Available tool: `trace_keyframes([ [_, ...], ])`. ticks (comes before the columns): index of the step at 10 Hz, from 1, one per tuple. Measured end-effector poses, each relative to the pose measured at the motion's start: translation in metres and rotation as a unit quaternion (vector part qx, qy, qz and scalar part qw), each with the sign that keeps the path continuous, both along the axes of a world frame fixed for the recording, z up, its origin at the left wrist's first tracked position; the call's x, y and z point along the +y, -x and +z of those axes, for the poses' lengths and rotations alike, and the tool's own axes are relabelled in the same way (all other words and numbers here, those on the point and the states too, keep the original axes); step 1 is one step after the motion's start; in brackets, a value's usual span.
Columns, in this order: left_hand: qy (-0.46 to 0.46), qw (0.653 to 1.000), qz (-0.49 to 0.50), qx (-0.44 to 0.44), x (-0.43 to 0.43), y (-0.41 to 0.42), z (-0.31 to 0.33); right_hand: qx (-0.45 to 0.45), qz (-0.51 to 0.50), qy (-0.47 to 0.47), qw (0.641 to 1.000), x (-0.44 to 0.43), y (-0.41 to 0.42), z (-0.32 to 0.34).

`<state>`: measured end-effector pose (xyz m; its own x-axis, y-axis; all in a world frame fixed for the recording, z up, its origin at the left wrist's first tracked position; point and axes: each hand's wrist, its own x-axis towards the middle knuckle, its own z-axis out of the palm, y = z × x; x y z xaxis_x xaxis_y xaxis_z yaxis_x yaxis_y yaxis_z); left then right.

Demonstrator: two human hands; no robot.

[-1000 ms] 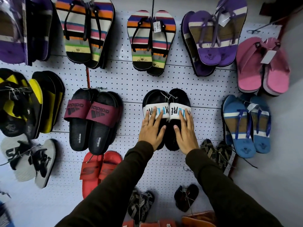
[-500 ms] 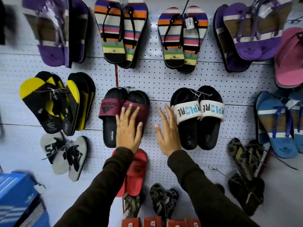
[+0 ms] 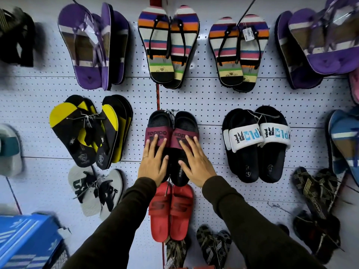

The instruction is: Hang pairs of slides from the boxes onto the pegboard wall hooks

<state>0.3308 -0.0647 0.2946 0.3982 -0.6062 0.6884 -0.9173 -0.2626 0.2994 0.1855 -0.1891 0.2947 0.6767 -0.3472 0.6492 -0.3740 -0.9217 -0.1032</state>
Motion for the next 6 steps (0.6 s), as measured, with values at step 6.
trace_keyframes([
  [6,0.044,0.997,0.040,-0.056,-0.007,0.050,0.035,-0.240,0.124,0.009,0.963,-0.026,0.149,0.139],
])
